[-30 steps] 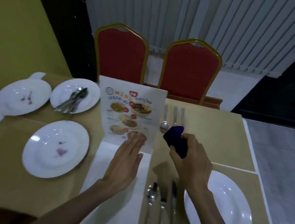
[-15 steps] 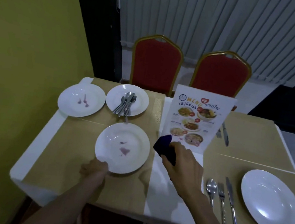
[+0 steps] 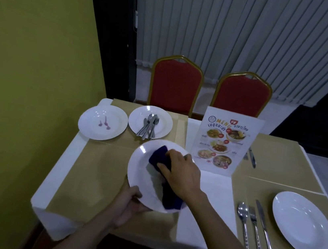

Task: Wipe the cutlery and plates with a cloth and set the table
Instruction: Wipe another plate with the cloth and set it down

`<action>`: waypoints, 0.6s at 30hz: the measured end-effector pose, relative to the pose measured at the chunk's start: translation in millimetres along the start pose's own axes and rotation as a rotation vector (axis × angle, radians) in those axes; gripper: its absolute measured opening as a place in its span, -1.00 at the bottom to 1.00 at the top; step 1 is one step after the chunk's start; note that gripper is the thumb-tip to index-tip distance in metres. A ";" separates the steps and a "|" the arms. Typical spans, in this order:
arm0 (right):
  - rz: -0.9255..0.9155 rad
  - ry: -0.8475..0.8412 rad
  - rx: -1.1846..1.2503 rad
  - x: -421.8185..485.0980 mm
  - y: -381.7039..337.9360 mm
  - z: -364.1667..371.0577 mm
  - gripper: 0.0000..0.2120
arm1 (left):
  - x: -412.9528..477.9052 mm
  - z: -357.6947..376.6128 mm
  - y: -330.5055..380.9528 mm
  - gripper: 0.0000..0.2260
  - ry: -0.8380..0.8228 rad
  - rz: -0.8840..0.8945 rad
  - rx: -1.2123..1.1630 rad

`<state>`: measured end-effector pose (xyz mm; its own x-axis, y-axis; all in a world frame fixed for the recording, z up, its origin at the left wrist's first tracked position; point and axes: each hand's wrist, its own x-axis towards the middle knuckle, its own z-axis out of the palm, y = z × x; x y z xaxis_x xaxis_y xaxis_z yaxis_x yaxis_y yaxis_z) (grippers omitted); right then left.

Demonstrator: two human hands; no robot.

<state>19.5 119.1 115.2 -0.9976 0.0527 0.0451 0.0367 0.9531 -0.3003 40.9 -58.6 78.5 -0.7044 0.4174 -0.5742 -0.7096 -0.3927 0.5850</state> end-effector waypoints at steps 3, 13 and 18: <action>-0.194 -0.055 -0.213 -22.9 8.9 24.6 -0.42 | -11.1 4.7 10.3 -0.62 -0.053 0.046 -0.030; -0.180 -0.035 -0.267 -19.9 17.9 -9.5 -0.39 | -27.4 14.3 20.1 -0.55 -0.090 0.148 0.126; -0.249 -0.056 -0.186 -64.7 -13.2 -14.3 -0.37 | -29.1 17.6 15.6 -0.66 -0.040 0.144 0.060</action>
<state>84.5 107.3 129.8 -0.9787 -0.2011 0.0409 -0.2044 0.9730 -0.1072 50.6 -62.5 114.5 -0.7968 0.3928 -0.4592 -0.5978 -0.4017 0.6937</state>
